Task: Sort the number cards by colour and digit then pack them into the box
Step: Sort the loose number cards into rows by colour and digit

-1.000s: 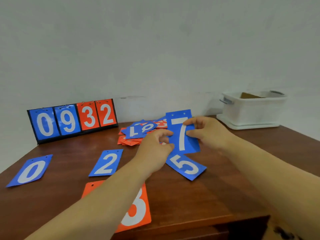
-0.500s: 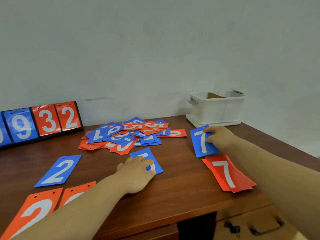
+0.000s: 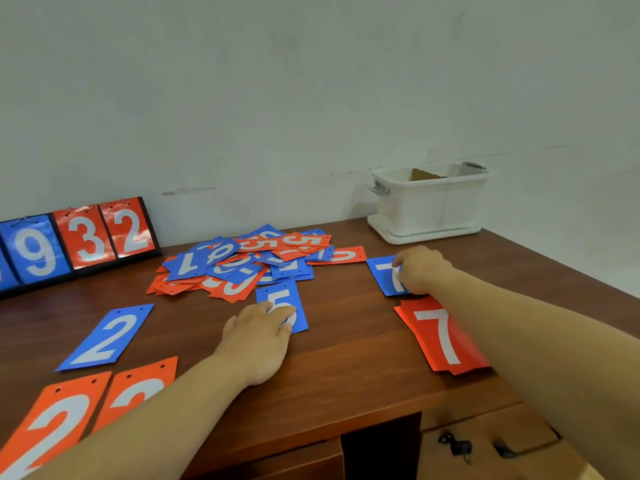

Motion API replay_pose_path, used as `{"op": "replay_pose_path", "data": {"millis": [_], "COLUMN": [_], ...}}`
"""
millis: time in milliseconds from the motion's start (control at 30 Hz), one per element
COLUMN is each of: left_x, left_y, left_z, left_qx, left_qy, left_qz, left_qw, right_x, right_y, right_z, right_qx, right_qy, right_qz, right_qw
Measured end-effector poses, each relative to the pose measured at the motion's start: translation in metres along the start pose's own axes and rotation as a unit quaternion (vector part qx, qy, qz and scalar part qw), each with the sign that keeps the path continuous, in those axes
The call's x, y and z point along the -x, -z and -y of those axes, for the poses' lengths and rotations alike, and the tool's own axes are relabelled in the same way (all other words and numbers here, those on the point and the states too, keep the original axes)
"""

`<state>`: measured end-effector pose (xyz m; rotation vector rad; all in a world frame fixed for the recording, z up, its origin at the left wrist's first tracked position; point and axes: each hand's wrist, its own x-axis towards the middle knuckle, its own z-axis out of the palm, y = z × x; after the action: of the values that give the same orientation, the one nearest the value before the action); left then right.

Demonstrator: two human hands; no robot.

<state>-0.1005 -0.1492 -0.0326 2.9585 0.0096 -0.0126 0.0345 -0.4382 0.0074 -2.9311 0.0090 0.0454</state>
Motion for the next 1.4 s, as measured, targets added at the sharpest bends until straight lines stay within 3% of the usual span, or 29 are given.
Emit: {"op": "replay_pose_path", "data": {"millis": [67, 167, 367, 600, 800, 933, 1033, 1167, 1400], "left_x": [-0.002, -0.006, -0.010, -0.038, -0.065, -0.063, -0.060, -0.070, -0.087], "left_y": [0.003, 0.016, 0.066, 0.064, 0.056, 0.061, 0.066, 0.063, 0.062], "left_z": [0.002, 0.014, 0.079, 0.122, 0.117, 0.133, 0.138, 0.130, 0.116], "left_qx": [0.016, 0.061, 0.080, -0.045, -0.119, -0.103, -0.008, 0.021, 0.040], "left_qy": [-0.004, -0.016, -0.001, -0.015, -0.029, -0.017, 0.005, 0.068, 0.166], "left_qz": [0.001, -0.032, -0.066, 0.027, 0.107, 0.088, 0.063, 0.000, 0.010], "left_qw": [1.000, 0.997, 0.995, 0.998, 0.987, 0.991, 0.998, 0.997, 0.985], "right_x": [0.008, 0.023, 0.049, 0.014, -0.023, -0.046, -0.050, -0.046, -0.058], "right_y": [0.004, 0.009, 0.002, -0.026, -0.054, -0.058, -0.060, -0.062, -0.053], "right_z": [0.017, 0.060, 0.152, 0.194, 0.170, 0.156, 0.161, 0.172, 0.167], "right_qx": [-0.028, -0.081, -0.092, 0.029, 0.079, 0.042, -0.009, -0.027, -0.054], "right_qy": [0.013, 0.099, 0.183, 0.163, 0.099, 0.060, 0.050, 0.015, -0.002], "right_qz": [-0.046, -0.069, 0.007, 0.057, 0.070, 0.043, 0.003, -0.050, 0.002], "right_qw": [0.998, 0.989, 0.979, 0.985, 0.990, 0.996, 0.999, 0.998, 0.999]}}
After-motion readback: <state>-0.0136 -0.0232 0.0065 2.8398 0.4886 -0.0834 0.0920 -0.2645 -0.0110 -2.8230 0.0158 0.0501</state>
